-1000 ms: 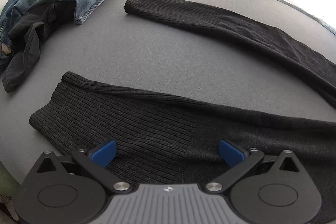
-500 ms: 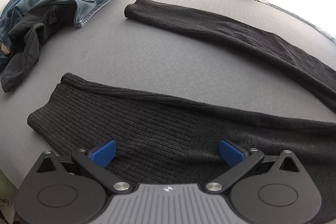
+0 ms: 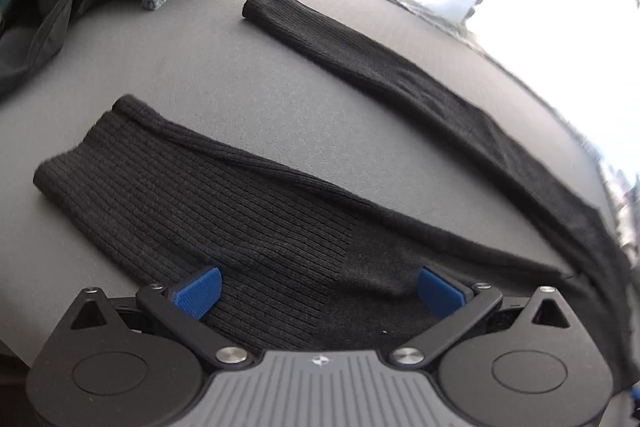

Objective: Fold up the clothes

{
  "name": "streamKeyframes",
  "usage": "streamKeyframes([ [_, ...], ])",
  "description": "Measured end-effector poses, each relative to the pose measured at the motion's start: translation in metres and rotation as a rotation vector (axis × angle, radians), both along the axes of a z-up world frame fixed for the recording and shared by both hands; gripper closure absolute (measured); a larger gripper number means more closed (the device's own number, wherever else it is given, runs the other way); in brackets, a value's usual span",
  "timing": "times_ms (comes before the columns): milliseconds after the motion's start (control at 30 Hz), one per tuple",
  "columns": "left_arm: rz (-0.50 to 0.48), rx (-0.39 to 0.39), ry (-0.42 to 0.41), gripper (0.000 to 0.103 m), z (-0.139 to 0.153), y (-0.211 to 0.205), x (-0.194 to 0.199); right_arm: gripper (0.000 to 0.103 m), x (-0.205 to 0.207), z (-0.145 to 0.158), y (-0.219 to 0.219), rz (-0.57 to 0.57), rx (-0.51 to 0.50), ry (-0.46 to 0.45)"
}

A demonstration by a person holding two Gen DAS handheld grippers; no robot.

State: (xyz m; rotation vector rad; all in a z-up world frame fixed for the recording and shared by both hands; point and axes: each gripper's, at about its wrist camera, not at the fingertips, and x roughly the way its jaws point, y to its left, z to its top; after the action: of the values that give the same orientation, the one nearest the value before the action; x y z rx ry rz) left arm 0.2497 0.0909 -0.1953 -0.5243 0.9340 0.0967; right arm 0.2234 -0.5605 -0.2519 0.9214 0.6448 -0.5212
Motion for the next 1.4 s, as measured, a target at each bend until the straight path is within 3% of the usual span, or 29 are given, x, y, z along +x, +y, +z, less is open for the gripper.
streamKeyframes([
  [67, 0.066, -0.087, -0.022, 0.006, 0.002, 0.02, -0.012, 0.02, 0.009, 0.004, 0.006, 0.029, -0.048, 0.058],
  [133, 0.155, -0.113, -0.028, 0.02, 0.005, 0.041, -0.023, 0.02, 0.011, 0.005, 0.009, 0.023, -0.064, 0.081],
  [233, 0.309, -0.115, -0.007, 0.045, 0.006, 0.069, -0.036, 0.026, 0.009, 0.006, 0.009, -0.013, -0.052, 0.091],
  [367, 0.423, -0.086, 0.015, 0.055, 0.005, 0.097, -0.042, 0.045, -0.006, 0.002, -0.001, -0.108, 0.036, 0.059],
  [533, 0.438, -0.077, 0.021, 0.053, 0.002, 0.107, -0.036, 0.073, -0.024, -0.004, -0.011, -0.205, 0.121, 0.044],
  [600, 0.426, -0.028, 0.026, 0.051, 0.001, 0.103, -0.029, 0.076, -0.026, -0.007, -0.012, -0.23, 0.142, 0.033],
  [700, 0.396, 0.039, 0.039, 0.037, 0.002, 0.096, -0.017, 0.082, -0.025, -0.009, -0.013, -0.249, 0.15, 0.022],
  [900, 0.367, 0.121, 0.045, 0.039, 0.002, 0.09, -0.01, 0.091, -0.02, -0.009, -0.012, -0.255, 0.145, 0.009],
  [967, 0.389, 0.119, 0.04, 0.052, 0.002, 0.094, -0.011, 0.092, -0.02, -0.009, -0.012, -0.258, 0.147, 0.008],
  [1033, 0.418, 0.074, 0.028, 0.092, 0.003, 0.103, -0.013, 0.094, -0.02, -0.008, -0.012, -0.263, 0.153, 0.004],
  [1067, 0.435, 0.04, 0.02, 0.098, 0.004, 0.109, -0.015, 0.095, -0.02, -0.008, -0.012, -0.266, 0.155, 0.0],
  [1200, 0.514, -0.078, -0.051, 0.098, 0.016, 0.121, -0.024, 0.097, -0.022, -0.001, -0.01, -0.277, 0.15, -0.059],
  [1400, 0.488, -0.123, -0.164, 0.098, 0.065, 0.12, -0.012, 0.098, -0.019, 0.027, -0.006, -0.272, 0.123, -0.176],
])
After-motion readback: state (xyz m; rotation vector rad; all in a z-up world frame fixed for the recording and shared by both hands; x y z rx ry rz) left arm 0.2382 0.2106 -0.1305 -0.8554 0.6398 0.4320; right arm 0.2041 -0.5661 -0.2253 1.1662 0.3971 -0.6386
